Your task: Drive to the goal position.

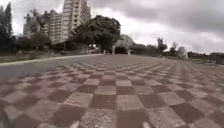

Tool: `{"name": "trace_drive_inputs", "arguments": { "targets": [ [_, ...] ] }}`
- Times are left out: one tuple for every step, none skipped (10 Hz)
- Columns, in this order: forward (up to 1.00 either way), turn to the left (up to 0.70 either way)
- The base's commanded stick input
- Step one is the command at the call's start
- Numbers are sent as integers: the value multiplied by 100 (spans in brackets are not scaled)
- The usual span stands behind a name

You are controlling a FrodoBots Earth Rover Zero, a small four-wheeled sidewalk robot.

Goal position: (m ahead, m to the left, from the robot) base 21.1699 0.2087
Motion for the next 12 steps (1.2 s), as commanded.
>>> {"name": "trace_drive_inputs", "arguments": {
  "targets": [
    [50,0],
    [50,0],
    [50,0],
    [50,0],
    [50,0],
    [50,0],
    [50,0],
    [50,0],
    [50,0],
    [50,0],
    [50,0],
    [50,0]
  ]
}}
